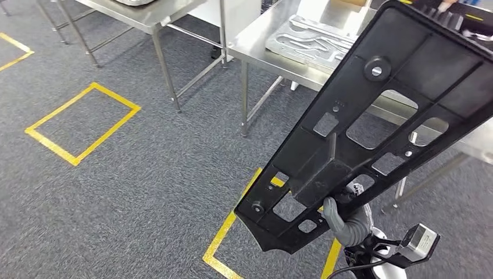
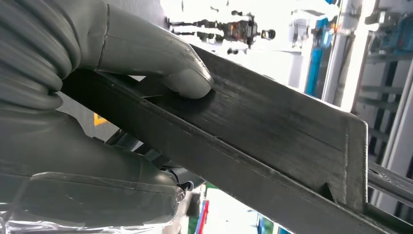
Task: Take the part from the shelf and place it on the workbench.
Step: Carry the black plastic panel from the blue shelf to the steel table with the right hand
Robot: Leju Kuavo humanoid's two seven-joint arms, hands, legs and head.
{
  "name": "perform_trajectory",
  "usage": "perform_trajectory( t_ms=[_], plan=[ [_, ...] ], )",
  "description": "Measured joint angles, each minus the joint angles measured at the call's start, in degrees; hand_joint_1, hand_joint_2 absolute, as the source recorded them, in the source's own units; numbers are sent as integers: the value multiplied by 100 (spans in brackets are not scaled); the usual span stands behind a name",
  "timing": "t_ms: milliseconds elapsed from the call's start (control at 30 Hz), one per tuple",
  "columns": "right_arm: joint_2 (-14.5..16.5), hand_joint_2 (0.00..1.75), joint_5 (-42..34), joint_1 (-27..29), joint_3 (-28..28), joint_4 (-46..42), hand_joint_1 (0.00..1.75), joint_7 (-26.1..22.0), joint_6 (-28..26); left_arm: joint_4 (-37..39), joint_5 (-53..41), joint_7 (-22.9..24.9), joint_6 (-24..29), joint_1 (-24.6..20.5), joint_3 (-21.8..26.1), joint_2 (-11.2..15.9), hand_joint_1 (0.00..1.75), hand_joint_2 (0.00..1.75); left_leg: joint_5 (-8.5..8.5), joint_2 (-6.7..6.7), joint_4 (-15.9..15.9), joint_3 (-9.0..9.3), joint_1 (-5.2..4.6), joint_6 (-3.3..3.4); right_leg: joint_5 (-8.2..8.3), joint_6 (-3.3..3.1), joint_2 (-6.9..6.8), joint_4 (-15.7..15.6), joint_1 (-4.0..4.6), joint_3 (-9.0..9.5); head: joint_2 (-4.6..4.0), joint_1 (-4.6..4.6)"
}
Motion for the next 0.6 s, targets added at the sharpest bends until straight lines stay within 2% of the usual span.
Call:
perform_trajectory(
  t_ms=[33, 67, 100, 133, 167, 233, 267, 333, 367, 433, 467, 500, 533, 567, 600],
  plan=[
    [0, 175, 0, 22, -1, -17, 175, 4, -1, 0, -1, 15, -5, 8, 0, -9, 0, 175, -7, 75, 2, -3, -2, 1, -106, 27, -44, 313, -19, -154, 0, 0],
    [-1, 175, 0, 44, -2, -29, 175, 12, -1, 0, -1, 23, -9, 14, 0, -16, 0, 175, -15, 150, 6, -3, -1, -5, -105, 52, -70, 441, -42, -216, 0, 0],
    [-2, 175, 0, 60, -3, -43, 175, 21, -2, 0, -1, 27, -9, 16, 0, -25, 0, 175, -25, 220, 14, -2, 3, -18, -1, 73, -98, 340, -63, -160, 0, 0],
    [-4, 175, 0, 69, -4, -60, 175, 30, -3, 0, -1, 31, -10, 15, 0, -32, 0, 175, -39, 284, 29, 1, 7, -35, 176, 88, -158, 27, -80, 11, 0, 0],
    [-5, 175, -1, 71, -5, -79, 175, 37, -3, 0, -1, 32, -10, 12, 0, -39, 0, 175, -59, 345, 53, 5, 7, -59, 353, 91, -285, -407, -88, 247, 0, 0],
    [-7, 175, -2, 70, -4, -115, 175, 43, -4, 0, -1, 33, -10, 8, 0, -45, 0, 175, -114, 438, 104, 17, -15, -127, 547, 49, -486, -1019, -70, 578, 0, 0],
    [-7, 175, -3, 72, -4, -128, 175, 44, -4, 0, -2, 34, -10, 2, 0, -46, 0, 175, -140, 482, 118, 30, -27, -164, 557, 14, -521, -1126, -54, 629, 0, 0],
    [-10, 175, -4, 82, -8, -148, 175, 48, -4, 0, -3, 40, -9, -11, 0, -45, 0, 175, -173, 582, 112, 70, -29, -238, 556, -66, -392, -1132, -37, 622, 0, 0],
    [-11, 175, -6, 85, -10, -160, 175, 48, -4, 0, -3, 38, -5, -17, 0, -43, 0, 175, -206, 563, 134, 83, -16, -274, 568, -102, -330, -1148, -44, 628, 0, 0],
    [-12, 175, -15, 63, -12, -181, 175, 50, -2, 0, -1, -5, 11, -15, 1, -40, 0, 175, -428, 337, 440, -25, 13, -332, 604, -173, -210, -1182, -75, 643, 0, 0],
    [-11, 175, -21, 42, -12, -187, 175, 53, 1, 0, -1, -54, 32, -13, 3, -39, 0, 175, -624, 172, 785, -176, 27, -350, 612, -194, -152, -1186, -78, 639, 0, 0],
    [-11, 175, -26, 20, -12, -187, 175, 56, 4, 0, -1, -115, 56, -10, 5, -39, 0, 175, -827, 66, 1201, -372, 30, -362, 616, -209, -87, -1186, -75, 632, 0, 0],
    [-11, 175, -28, 5, -11, -184, 175, 58, 5, 0, -2, -181, 85, -9, 9, -39, 0, 175, -967, 18, 1574, -555, 32, -370, 617, -217, -15, -1184, -66, 629, 0, 0],
    [-11, 175, -30, -2, -11, -180, 175, 59, 6, 0, -7, -247, 111, -8, 11, -39, 0, 175, -1000, -3, 1792, -673, 31, -370, 617, -221, 62, -1182, -58, 630, 0, 0],
    [-11, 175, -30, -9, -11, -176, 175, 59, 5, 0, -12, -303, 132, -9, 14, -39, 0, 175, -909, -13, 1779, -688, 30, -362, 617, -220, 140, -1178, -52, 636, 0, 0]
  ],
)
